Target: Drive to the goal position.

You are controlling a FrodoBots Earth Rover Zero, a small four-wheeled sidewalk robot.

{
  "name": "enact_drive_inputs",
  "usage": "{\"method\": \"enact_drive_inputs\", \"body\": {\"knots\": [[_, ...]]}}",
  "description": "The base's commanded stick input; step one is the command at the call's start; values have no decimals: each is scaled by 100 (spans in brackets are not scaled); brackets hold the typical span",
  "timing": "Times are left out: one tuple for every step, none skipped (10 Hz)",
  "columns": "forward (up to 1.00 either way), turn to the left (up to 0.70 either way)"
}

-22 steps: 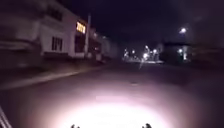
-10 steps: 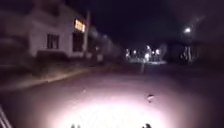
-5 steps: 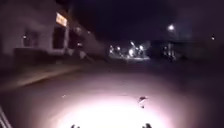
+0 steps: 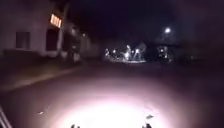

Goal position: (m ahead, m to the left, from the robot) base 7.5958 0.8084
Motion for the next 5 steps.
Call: {"method": "enact_drive_inputs", "body": {"knots": [[85,0],[85,0],[85,0],[85,0],[85,-1]]}}
